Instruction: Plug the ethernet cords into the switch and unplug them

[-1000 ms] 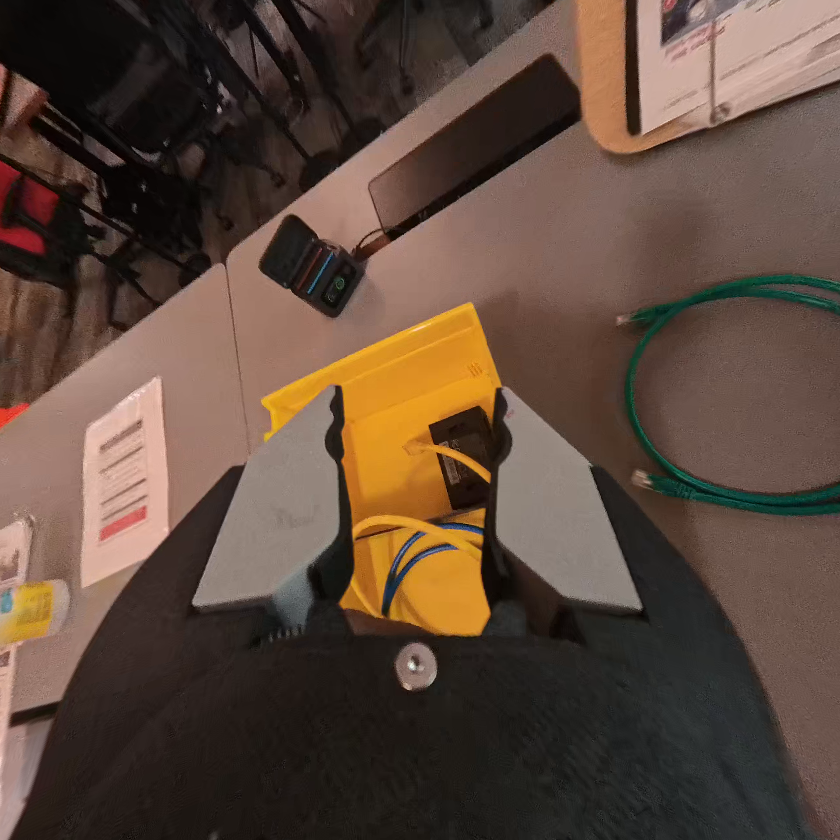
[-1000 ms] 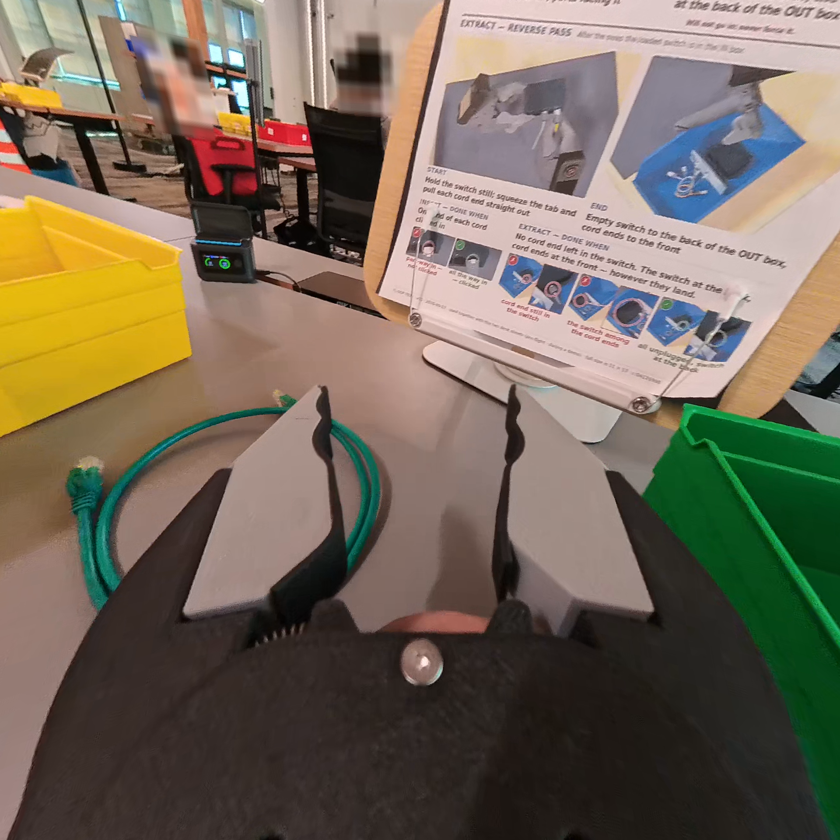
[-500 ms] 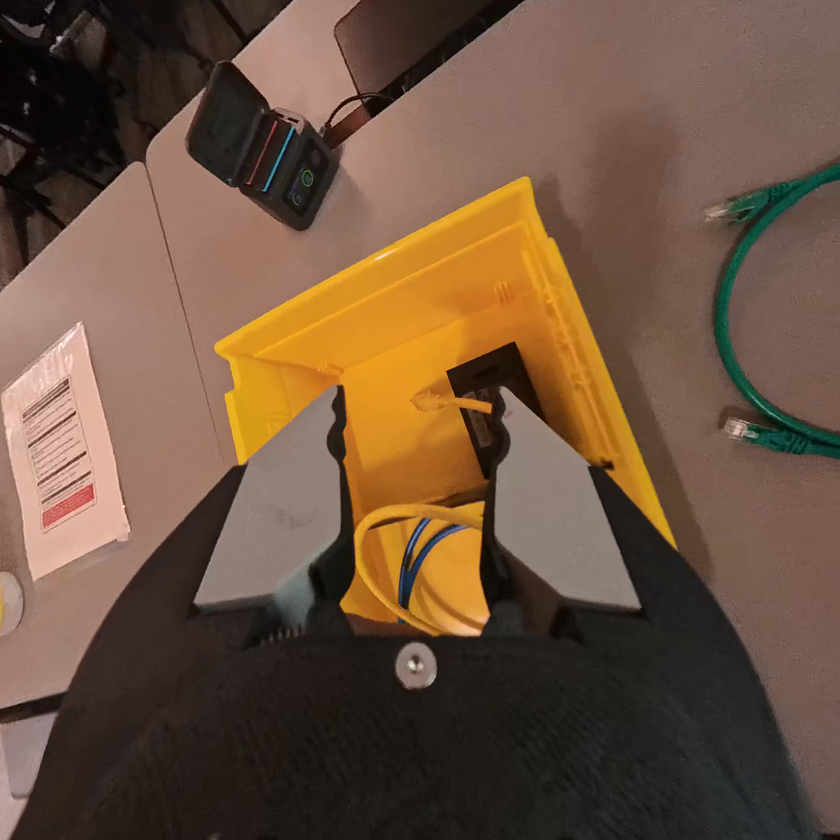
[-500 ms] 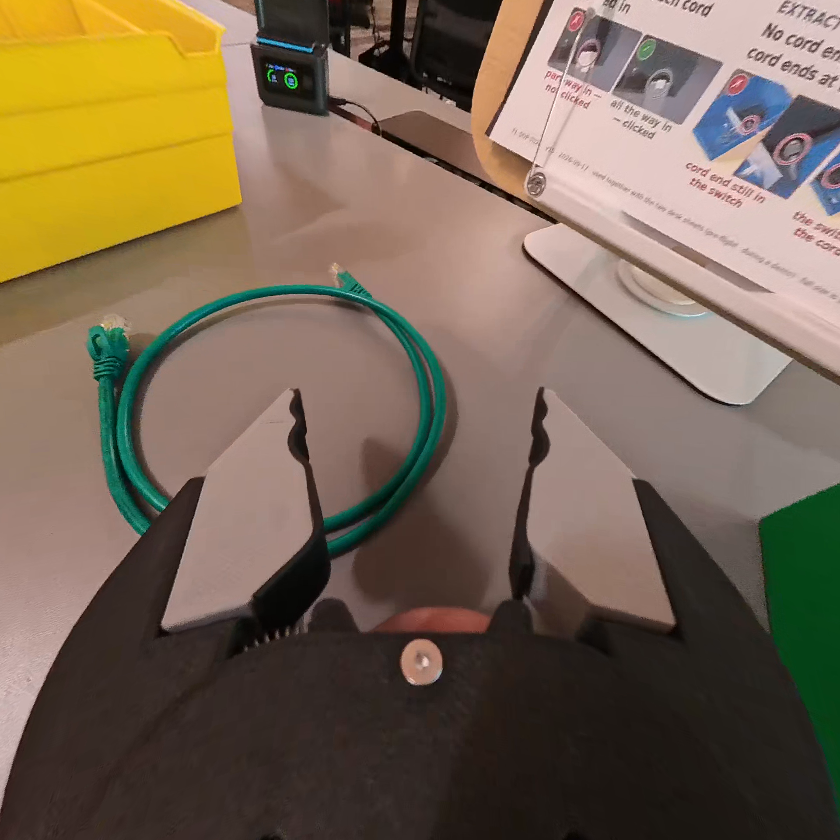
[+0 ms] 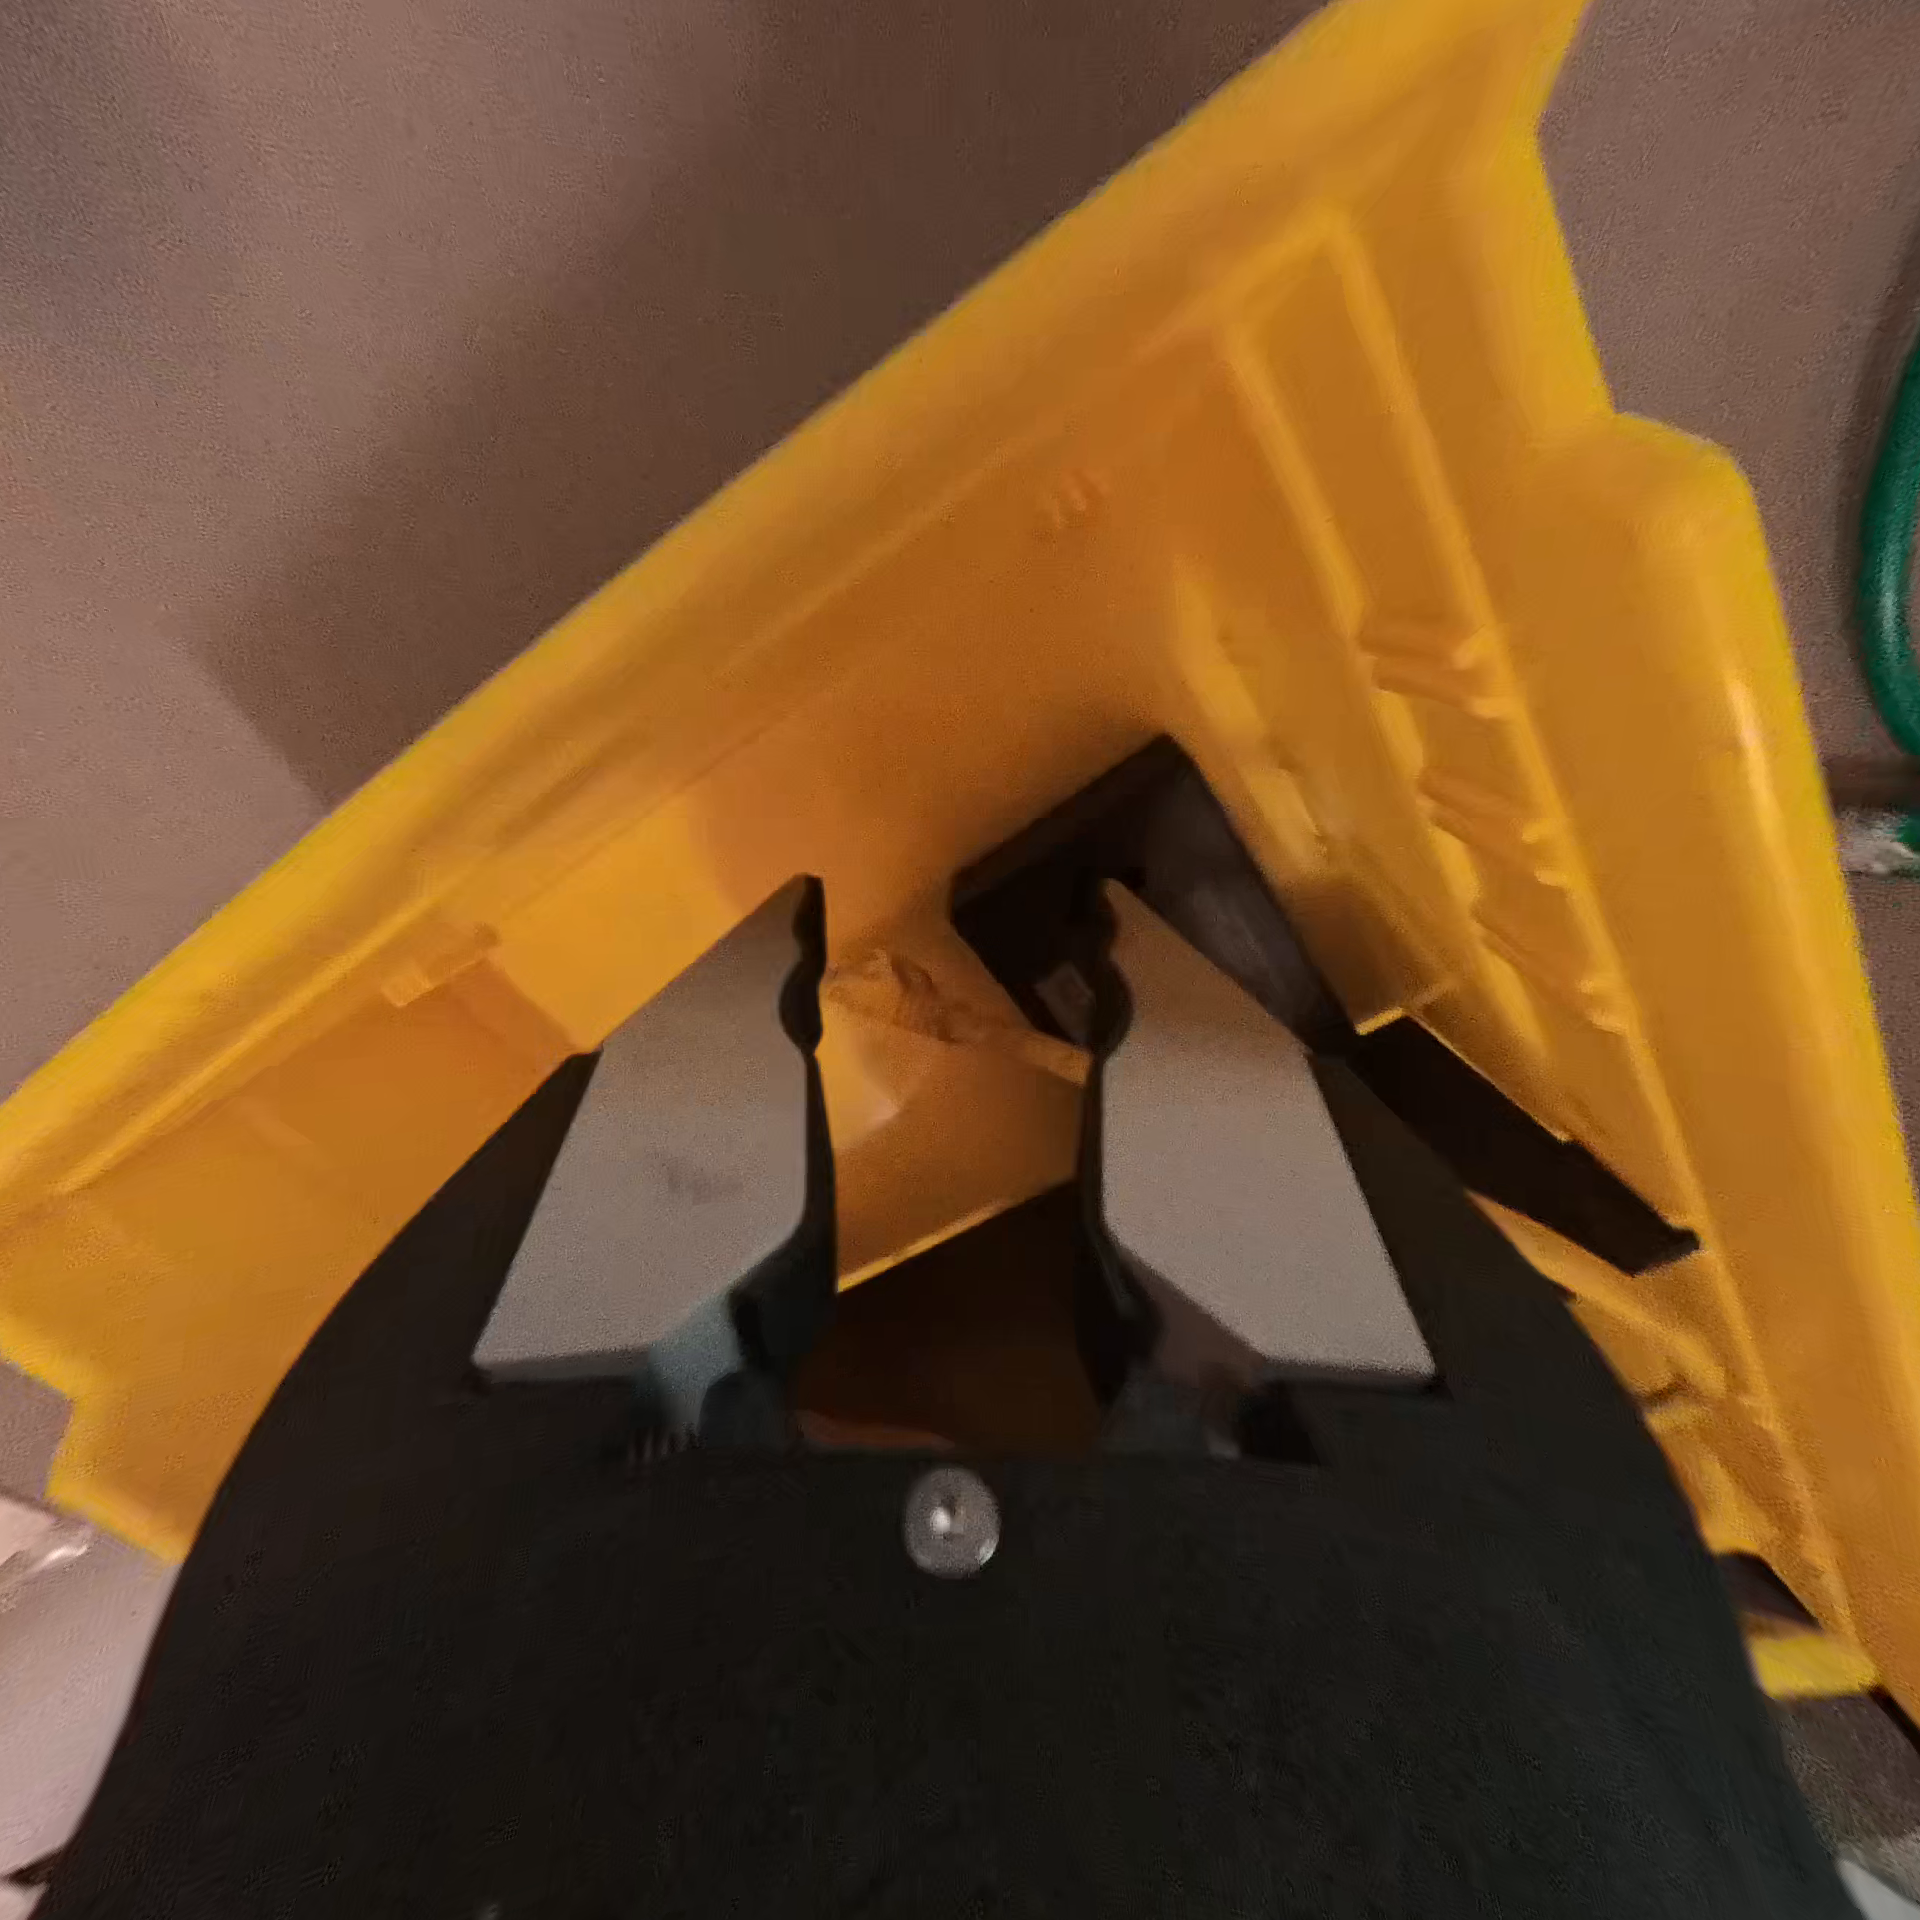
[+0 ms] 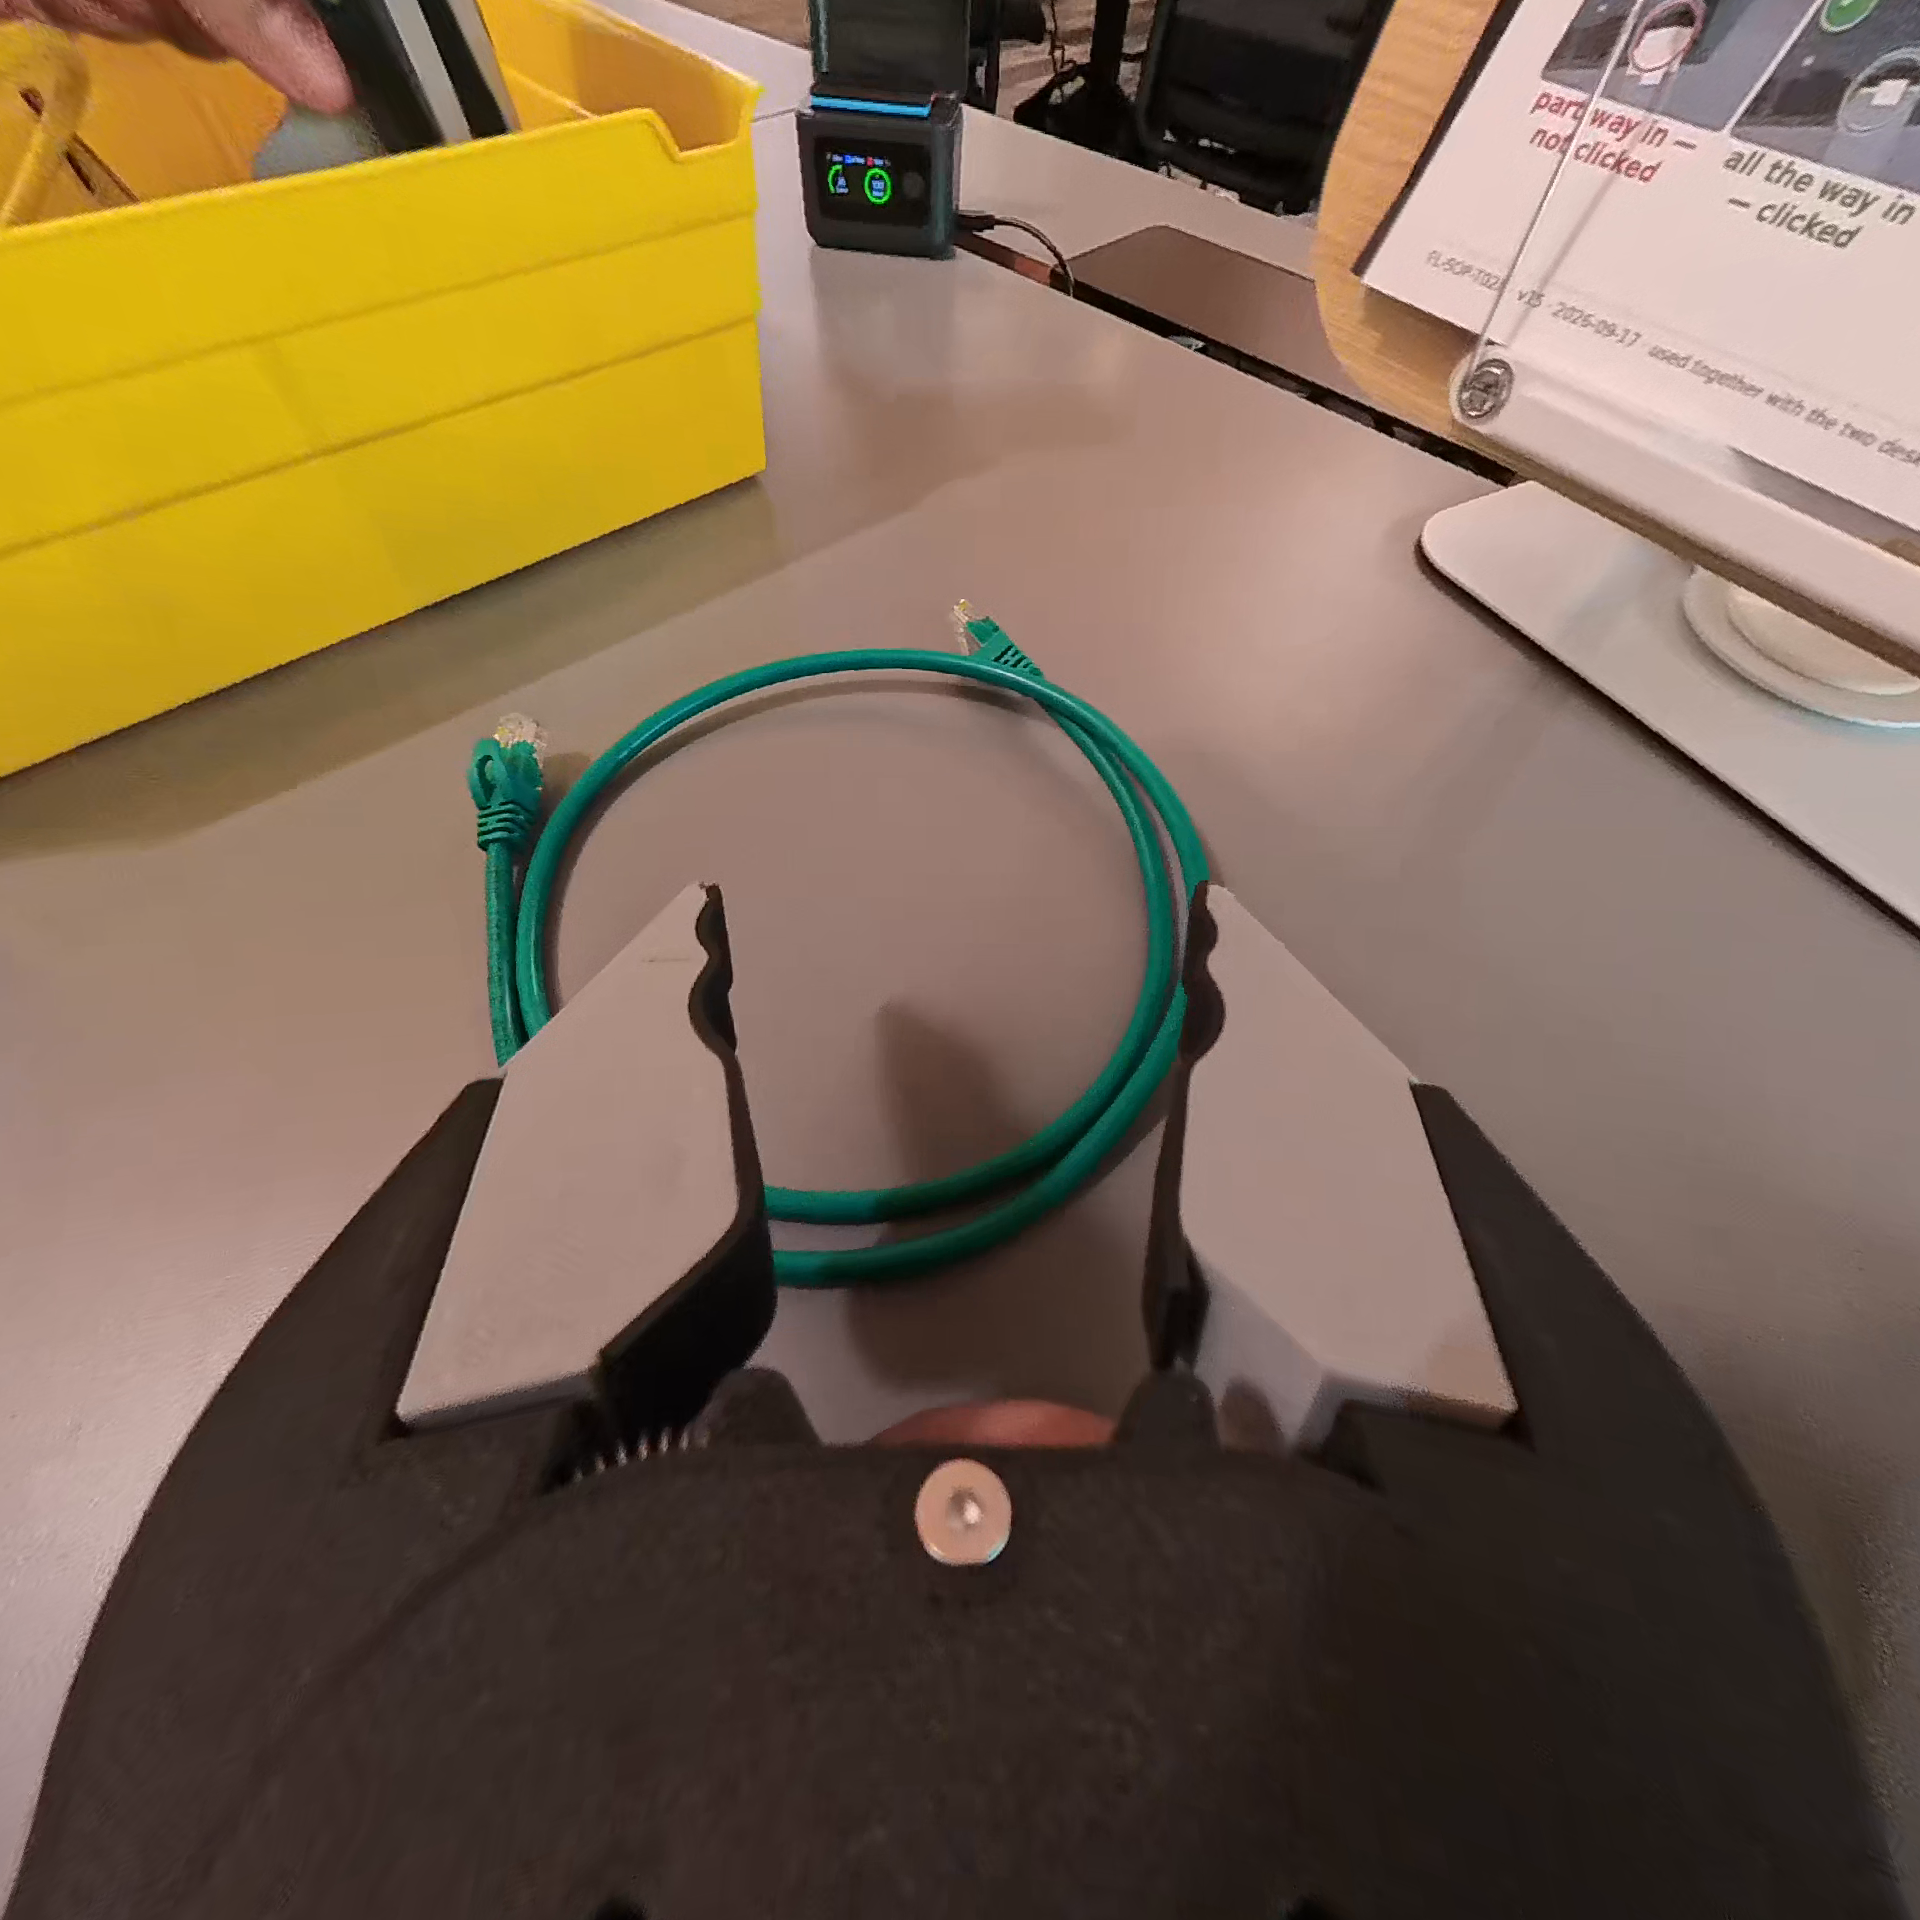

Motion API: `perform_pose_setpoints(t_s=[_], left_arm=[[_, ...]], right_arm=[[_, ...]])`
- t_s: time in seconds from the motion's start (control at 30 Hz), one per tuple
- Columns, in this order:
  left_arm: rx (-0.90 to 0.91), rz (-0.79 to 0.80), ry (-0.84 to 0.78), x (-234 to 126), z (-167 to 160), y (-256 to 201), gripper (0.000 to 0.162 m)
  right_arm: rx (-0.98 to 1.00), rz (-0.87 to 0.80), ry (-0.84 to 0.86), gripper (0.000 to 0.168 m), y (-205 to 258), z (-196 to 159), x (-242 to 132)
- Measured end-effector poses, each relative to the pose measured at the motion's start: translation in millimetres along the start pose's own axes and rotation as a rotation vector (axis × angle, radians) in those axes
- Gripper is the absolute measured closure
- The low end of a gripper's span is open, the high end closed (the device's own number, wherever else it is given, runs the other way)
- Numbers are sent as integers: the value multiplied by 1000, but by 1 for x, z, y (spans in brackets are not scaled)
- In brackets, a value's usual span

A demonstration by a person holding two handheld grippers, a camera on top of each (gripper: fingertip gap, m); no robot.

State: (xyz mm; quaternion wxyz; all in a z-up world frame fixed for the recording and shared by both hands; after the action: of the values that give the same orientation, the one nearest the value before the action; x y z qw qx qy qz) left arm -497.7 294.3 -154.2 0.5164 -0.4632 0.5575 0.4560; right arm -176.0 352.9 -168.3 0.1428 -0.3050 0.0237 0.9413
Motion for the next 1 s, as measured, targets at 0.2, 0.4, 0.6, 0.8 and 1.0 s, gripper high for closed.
perform_pose_setpoints(t_s=[0.2, 0.4, 0.6, 0.8, 1.0], left_arm=[[8, -59, 34, -3, 2, -17, 136], [10, -30, 53, -20, 8, -26, 96], [-105, -94, 284, 14, 7, -29, 76], [-165, -34, 348, 19, 6, -12, 92], [-202, 107, 198, 11, 8, 6, 92]], right_arm=[[-15, -17, -16, 84, 5, 0, -4], [-44, -52, -46, 85, 7, 2, -11], [-49, -71, -78, 86, 6, 6, -19], [-75, -89, -95, 86, 6, 8, -22], [-98, -81, -102, 87, 12, 10, -23]])
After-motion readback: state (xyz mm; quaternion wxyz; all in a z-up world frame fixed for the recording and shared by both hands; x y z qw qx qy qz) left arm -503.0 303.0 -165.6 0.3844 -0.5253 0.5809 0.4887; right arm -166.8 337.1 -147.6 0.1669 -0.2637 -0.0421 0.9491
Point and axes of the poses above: each gripper's, where its closed fingertips meet, x out along the fingers, z out of its top, y = z × x across the jaws, the point moved 7 cm from there along -x, back along the fingers, and after that the axes turned 10 degrees about y, right-handed, at the moved point
